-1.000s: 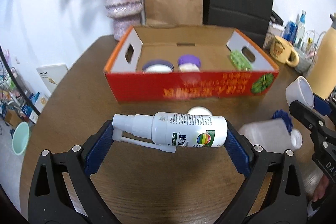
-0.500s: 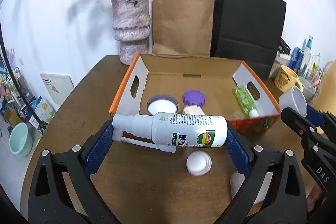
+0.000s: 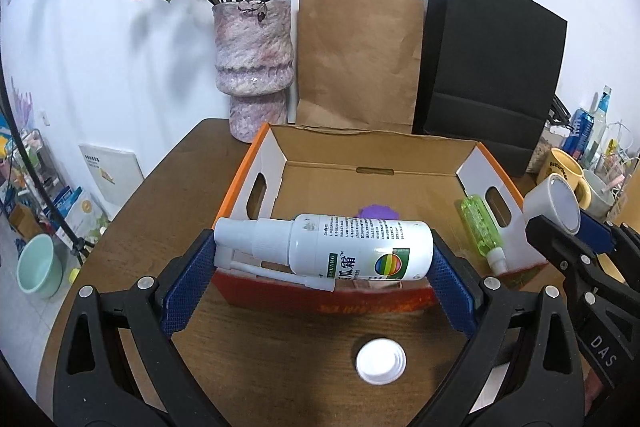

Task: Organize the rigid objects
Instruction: 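Carry the spray bottle and tape roll with both tools over the box, then open both tools to drop the spray bottle and tape roll into the box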

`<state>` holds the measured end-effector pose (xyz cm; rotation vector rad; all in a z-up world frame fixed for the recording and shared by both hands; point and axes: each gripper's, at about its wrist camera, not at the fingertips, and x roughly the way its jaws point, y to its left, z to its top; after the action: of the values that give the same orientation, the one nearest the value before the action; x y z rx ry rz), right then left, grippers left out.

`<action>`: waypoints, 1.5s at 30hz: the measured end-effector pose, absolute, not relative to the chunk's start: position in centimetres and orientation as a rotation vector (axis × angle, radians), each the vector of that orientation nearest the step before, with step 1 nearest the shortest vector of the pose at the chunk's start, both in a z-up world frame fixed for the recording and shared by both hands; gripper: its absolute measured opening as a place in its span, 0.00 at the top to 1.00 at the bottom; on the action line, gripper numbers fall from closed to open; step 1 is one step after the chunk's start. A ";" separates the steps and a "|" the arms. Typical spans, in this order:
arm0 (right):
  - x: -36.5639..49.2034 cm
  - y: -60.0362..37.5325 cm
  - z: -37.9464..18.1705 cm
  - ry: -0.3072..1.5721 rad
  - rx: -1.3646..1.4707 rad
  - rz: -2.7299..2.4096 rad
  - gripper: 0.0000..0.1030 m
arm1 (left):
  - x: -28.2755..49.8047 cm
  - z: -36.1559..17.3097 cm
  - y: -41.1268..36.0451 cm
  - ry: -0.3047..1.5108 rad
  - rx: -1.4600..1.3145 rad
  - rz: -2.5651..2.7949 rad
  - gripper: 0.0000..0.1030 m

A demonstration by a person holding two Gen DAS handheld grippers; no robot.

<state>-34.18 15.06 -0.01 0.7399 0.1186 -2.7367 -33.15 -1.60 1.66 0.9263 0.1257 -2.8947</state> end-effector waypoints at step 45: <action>-42.3 15.0 -4.2 0.175 1.001 -2.685 0.10 | -40.8 -0.1 -2.6 0.135 0.953 -2.855 0.00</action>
<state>-42.26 15.02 -4.22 1.0008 0.1748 -2.6852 -40.82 -2.61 -0.06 0.9531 0.1348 -2.8547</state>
